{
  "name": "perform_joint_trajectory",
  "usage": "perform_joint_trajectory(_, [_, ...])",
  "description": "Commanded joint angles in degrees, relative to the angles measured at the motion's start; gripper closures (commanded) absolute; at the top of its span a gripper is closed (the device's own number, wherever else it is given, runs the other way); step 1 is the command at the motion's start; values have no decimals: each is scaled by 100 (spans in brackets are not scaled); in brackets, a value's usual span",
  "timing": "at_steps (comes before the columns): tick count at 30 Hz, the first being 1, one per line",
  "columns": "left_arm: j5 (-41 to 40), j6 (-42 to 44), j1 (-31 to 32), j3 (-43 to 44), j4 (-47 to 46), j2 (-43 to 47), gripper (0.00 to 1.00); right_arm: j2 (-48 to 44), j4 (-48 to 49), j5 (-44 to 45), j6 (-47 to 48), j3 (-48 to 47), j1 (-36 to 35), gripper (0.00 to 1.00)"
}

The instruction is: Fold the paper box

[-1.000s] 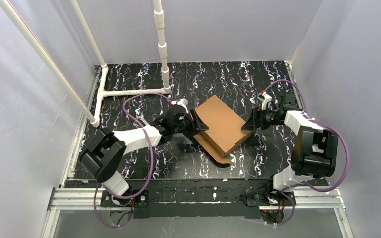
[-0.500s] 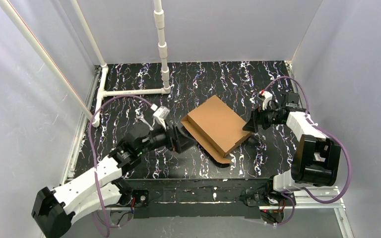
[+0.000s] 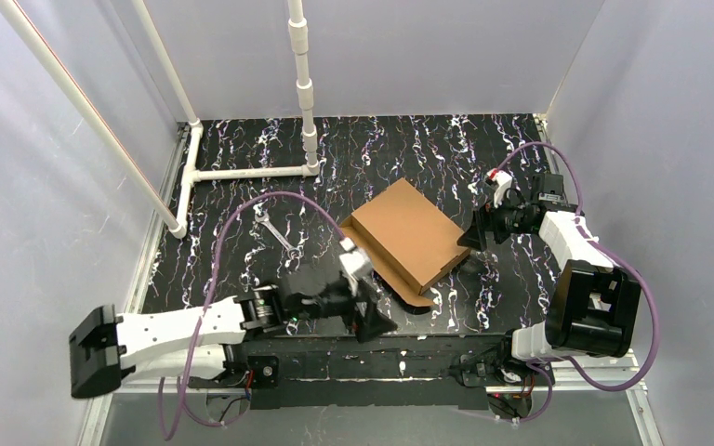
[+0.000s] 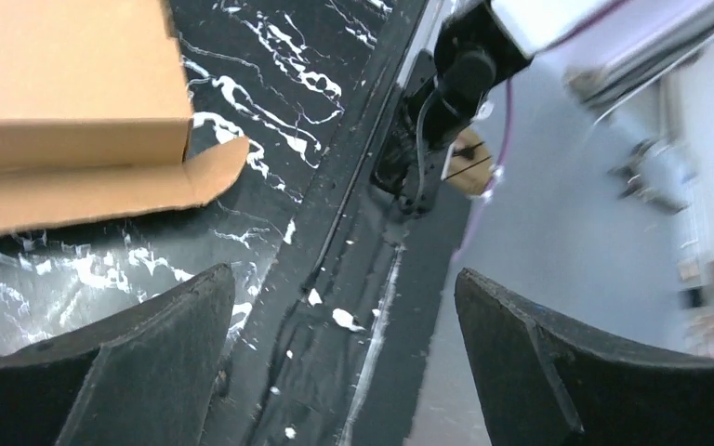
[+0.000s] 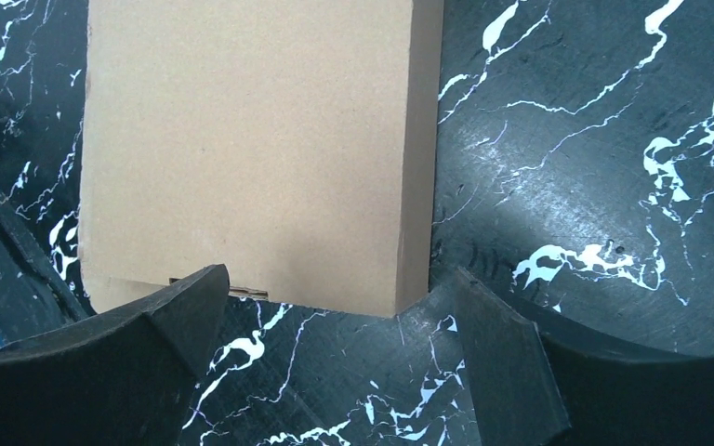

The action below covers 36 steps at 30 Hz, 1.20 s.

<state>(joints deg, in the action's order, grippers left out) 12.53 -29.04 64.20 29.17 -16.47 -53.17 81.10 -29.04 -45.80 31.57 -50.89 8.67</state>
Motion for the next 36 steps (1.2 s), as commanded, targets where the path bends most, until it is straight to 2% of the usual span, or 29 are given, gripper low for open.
perform_joint_trajectory(1, [-2136,2398,1258,561,382,-677,14,-72,-265,-273,332,-230,50,2])
perform_joint_trajectory(5, [-2996,3870,1769,561,-315,-1508,15,-51,-274,-280,358,-228,48,1])
perform_joint_trajectory(9, [-3317,4564,2002,457,-1447,-2087,19,-38,-252,-315,358,-211,49,2])
perform_joint_trajectory(15, [-3984,5734,2506,669,-2303,-3163,18,-36,-132,-367,398,-139,40,2])
perform_joint_trajectory(18, [-4054,5791,2502,808,-2656,-3604,22,-82,15,-390,445,-59,39,2])
perform_joint_trajectory(25, [-4454,5933,2471,1104,-3342,-4488,50,35,-37,-419,628,-49,39,2])
perform_joint_trajectory(36, [-4068,5820,2239,1164,-3442,-4808,58,180,-304,-630,839,-179,39,2])
